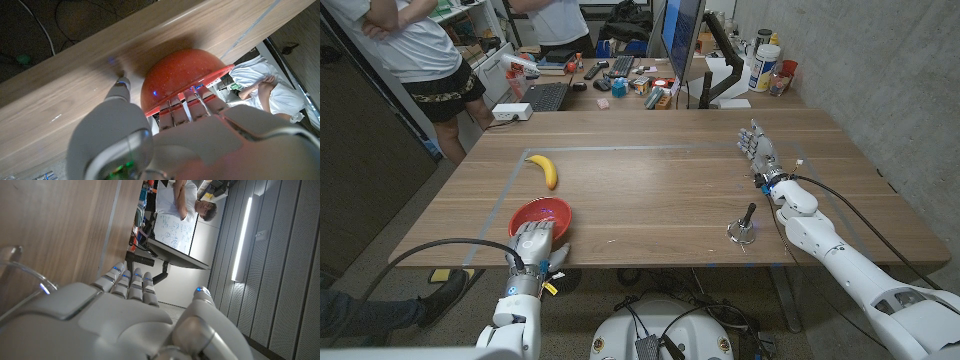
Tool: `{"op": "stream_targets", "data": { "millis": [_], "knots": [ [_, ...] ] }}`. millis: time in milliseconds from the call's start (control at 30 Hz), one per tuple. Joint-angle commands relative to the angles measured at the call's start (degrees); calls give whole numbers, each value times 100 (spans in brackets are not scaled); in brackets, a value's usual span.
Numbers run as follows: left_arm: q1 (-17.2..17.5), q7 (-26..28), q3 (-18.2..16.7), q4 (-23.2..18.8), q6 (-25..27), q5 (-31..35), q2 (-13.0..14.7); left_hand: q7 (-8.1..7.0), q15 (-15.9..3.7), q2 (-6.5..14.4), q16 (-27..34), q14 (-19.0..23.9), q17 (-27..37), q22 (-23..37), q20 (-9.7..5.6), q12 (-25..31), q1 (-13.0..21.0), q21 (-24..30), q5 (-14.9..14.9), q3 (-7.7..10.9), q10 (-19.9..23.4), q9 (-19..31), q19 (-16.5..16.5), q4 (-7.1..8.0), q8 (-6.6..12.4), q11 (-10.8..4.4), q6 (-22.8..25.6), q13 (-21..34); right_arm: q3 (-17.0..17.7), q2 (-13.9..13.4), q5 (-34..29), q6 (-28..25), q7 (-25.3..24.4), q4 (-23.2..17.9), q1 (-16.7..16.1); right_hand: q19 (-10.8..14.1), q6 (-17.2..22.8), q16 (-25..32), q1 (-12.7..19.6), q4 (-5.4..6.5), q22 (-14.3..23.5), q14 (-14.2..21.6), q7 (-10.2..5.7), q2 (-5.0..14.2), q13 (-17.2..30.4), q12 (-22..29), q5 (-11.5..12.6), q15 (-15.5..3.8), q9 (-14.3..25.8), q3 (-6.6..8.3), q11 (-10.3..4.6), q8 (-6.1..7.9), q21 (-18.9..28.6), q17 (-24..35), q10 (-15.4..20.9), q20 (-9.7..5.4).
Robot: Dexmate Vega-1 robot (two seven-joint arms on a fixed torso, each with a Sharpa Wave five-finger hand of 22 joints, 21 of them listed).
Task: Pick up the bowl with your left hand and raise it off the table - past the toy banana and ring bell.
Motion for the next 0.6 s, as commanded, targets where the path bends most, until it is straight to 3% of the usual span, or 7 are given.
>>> {"op": "stream_targets", "data": {
  "millis": [33,133,233,267,300,500,600],
  "knots": [
    [-243,165,201,-1,77,-406,68,-39,-342,161,63,366,8,28,-93,46,588,176,-115,208,319,35,607,-164,45,-123,255,23,9,6,35,7,65,92,26,11,27,24,7,-17,26,29,-18,49,19,-5,24,4,11,-10,-34,18,-9,16,15,0],
    [-294,230,234,-7,111,-487,73,-98,-446,336,115,726,19,25,-7,81,1016,328,-297,387,623,41,1138,-201,106,-224,555,28,4,3,36,-3,75,98,29,11,28,24,7,-17,26,28,-16,49,19,-8,24,-5,11,-11,-32,18,-9,16,8,5],
    [-342,278,256,-25,126,-591,83,-94,-606,485,171,1125,26,17,-68,113,1394,449,-571,553,939,53,1586,-211,155,-310,824,38,8,1,38,3,76,97,22,10,29,23,7,-18,26,27,-16,49,19,-6,25,0,11,-12,-29,19,-9,16,13,5],
    [-365,285,273,-31,141,-613,91,-84,-614,528,165,1182,24,18,-110,114,1493,493,-630,601,1001,56,1729,-216,161,-297,876,40,11,-3,39,7,77,94,18,10,30,23,7,-18,26,28,-17,49,19,-6,25,2,11,-13,-31,19,-9,16,13,5],
    [-373,308,271,-40,139,-654,96,-86,-651,542,189,1361,24,14,-151,131,1586,517,-714,638,1127,60,1841,-206,185,-185,997,44,16,-7,39,12,73,90,14,10,30,23,7,-18,26,27,-17,49,19,-7,25,-2,11,-14,-33,19,-9,16,10,9],
    [-403,507,224,-46,79,-926,88,-80,-852,611,233,1884,21,2,-247,156,1984,658,-833,813,1468,75,2348,-221,258,-173,1377,60,44,-35,49,11,37,35,-25,4,26,23,7,-18,26,27,-16,50,19,-7,27,6,11,-18,-27,17,-11,16,9,14],
    [-403,644,175,-31,10,-1082,65,-55,-878,622,234,2036,19,3,-366,173,2094,700,-847,860,1608,82,2495,-216,289,-151,1520,65,46,-43,46,-1,22,20,-32,7,26,23,7,-19,26,29,-15,50,19,-8,27,2,11,-19,-29,17,-10,16,7,15]
  ]
}}
